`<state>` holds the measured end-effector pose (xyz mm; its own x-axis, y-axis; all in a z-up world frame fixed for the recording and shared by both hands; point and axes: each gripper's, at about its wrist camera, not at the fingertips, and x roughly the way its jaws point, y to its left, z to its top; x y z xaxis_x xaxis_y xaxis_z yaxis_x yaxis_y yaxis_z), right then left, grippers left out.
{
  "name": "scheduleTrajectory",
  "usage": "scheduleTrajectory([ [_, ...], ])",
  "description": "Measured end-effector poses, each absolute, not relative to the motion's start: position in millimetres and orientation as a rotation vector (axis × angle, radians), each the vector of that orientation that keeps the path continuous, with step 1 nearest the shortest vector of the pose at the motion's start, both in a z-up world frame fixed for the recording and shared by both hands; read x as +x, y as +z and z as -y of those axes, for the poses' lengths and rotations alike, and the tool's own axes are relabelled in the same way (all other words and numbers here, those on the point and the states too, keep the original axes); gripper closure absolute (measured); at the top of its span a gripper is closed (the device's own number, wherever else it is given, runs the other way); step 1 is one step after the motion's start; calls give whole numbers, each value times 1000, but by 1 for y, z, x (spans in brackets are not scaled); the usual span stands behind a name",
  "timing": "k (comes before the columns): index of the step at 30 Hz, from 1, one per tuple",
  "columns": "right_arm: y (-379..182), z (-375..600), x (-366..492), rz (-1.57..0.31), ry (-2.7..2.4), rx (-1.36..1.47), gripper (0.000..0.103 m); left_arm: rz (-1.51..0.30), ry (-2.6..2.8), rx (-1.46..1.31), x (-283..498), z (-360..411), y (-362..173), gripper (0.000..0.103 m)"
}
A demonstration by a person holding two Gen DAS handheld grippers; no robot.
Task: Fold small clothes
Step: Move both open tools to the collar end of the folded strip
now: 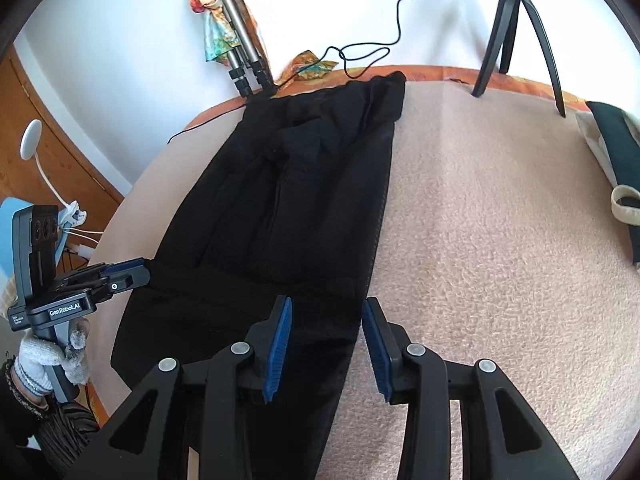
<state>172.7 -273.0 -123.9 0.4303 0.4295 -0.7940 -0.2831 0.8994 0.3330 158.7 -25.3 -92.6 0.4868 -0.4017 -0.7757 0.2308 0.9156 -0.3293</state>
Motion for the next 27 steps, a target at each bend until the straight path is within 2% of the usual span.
scheduleTrajectory([
  [1, -125, 273, 173, -1036, 452, 163, 67, -976, -391, -175, 157, 28, -92, 70],
  [2, -125, 273, 173, -1037, 459, 162, 73, -966, -394, -157, 156, 31, -91, 84],
  [3, -125, 271, 173, -1033, 462, 153, 76, -953, -385, -141, 156, 32, -90, 93],
  [4, -124, 270, 172, -1025, 462, 141, 84, -941, -369, -129, 156, 32, -90, 97],
  [6, -123, 266, 171, -1010, 445, 104, 89, -936, -309, -101, 158, 29, -93, 97],
  [9, -125, 268, 173, -1009, 382, 65, 87, -946, -297, -144, 162, 19, -96, 97],
  [10, -125, 273, 173, -1011, 373, 78, 85, -941, -299, -155, 160, 16, -94, 94],
  [11, -123, 277, 174, -1009, 368, 97, 78, -932, -295, -152, 159, 15, -91, 91],
  [14, -116, 283, 171, -984, 349, 103, 77, -921, -292, -152, 156, 11, -86, 83],
  [16, -112, 282, 168, -968, 367, 105, 76, -927, -322, -182, 156, 9, -83, 82],
  [18, -109, 278, 165, -957, 403, 107, 76, -932, -327, -163, 154, 13, -81, 74],
  [22, -106, 269, 161, -946, 417, 82, 76, -913, -330, -189, 152, 11, -72, 73],
  [27, -93, 274, 164, -899, 418, 76, 67, -864, -306, -213, 164, -6, -49, 70],
])
